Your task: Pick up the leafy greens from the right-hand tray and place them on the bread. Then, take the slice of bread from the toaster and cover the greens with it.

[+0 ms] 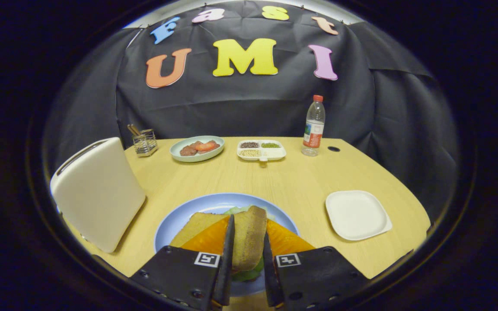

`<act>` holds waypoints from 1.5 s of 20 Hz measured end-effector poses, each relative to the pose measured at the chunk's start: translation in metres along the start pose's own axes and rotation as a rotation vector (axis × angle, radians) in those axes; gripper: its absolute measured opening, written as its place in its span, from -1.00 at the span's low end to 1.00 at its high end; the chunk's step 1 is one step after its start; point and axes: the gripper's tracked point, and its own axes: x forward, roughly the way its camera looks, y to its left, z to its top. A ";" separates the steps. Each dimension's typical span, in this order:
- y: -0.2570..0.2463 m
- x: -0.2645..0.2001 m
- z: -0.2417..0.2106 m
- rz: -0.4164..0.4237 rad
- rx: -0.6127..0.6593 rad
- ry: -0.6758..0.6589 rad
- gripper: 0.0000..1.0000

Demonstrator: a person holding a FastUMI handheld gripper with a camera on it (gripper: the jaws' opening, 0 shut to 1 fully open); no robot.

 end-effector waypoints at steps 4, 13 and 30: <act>-0.012 0.001 -0.008 -0.048 -0.003 0.021 -0.13; -0.022 -0.044 0.027 -0.120 -0.030 -0.066 0.41; -0.023 -0.305 0.190 -0.084 -0.065 -0.604 0.90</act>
